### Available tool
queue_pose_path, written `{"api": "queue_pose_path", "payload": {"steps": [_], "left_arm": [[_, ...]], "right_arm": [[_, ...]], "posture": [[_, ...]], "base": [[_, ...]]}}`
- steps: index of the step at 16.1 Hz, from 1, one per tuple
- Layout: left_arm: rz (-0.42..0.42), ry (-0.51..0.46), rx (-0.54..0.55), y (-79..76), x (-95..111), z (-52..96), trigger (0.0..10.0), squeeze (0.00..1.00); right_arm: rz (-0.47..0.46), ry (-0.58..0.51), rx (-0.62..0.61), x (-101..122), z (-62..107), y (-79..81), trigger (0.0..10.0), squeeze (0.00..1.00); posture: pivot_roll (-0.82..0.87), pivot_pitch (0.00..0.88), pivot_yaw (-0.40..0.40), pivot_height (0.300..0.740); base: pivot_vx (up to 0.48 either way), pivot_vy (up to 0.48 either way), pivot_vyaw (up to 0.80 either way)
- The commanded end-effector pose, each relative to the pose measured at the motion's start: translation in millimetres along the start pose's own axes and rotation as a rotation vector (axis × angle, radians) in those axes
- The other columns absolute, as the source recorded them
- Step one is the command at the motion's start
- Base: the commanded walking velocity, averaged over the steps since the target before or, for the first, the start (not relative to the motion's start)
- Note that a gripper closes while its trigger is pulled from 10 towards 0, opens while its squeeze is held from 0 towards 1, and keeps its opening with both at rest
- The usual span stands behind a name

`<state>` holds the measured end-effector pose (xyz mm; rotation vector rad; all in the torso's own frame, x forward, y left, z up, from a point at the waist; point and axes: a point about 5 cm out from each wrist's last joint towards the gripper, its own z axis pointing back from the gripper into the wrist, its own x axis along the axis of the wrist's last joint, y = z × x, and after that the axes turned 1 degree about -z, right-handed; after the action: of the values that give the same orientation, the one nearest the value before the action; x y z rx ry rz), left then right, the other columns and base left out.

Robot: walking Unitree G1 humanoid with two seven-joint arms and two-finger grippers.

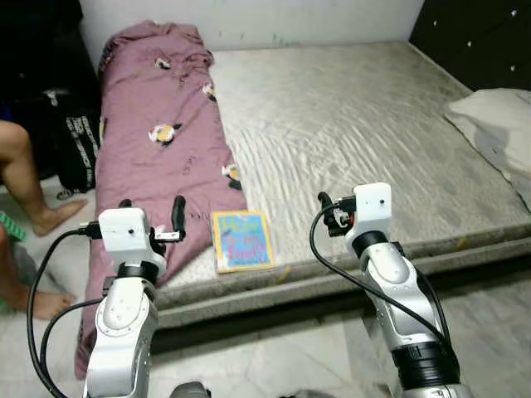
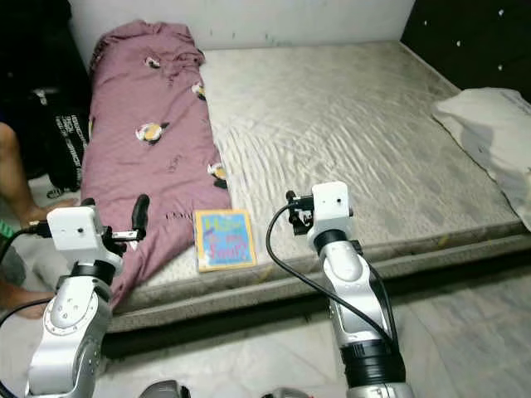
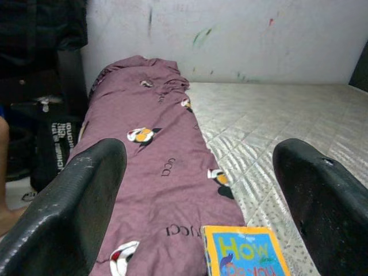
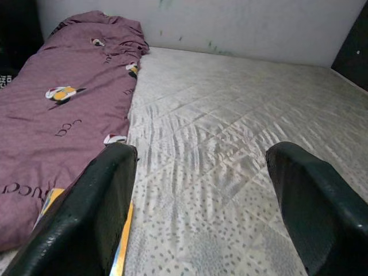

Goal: Clean up the room

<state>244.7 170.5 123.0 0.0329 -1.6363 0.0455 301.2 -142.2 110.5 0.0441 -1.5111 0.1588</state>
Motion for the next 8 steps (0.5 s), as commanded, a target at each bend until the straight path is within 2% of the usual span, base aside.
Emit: {"api": "queue_pose_path", "payload": {"steps": [1,8], "left_arm": [[-0.003,-0.022,-0.003,0.8,4.7,-0.6,10.0,0.0],[-0.002,-0.021,-0.002,0.8,4.5,-1.5,10.0,0.0]], "right_arm": [[0.0,-0.005,0.001,2.4,-1.2,0.7,10.0,0.0],[0.001,-0.008,-0.002,3.0,-2.1,0.0,10.0,0.0]], "posture": [[0.04,0.047,-0.041,0.74],[0.04,0.047,-0.041,0.74]], "base": [[0.296,0.0,0.0],[0.302,0.0,0.0]]}}
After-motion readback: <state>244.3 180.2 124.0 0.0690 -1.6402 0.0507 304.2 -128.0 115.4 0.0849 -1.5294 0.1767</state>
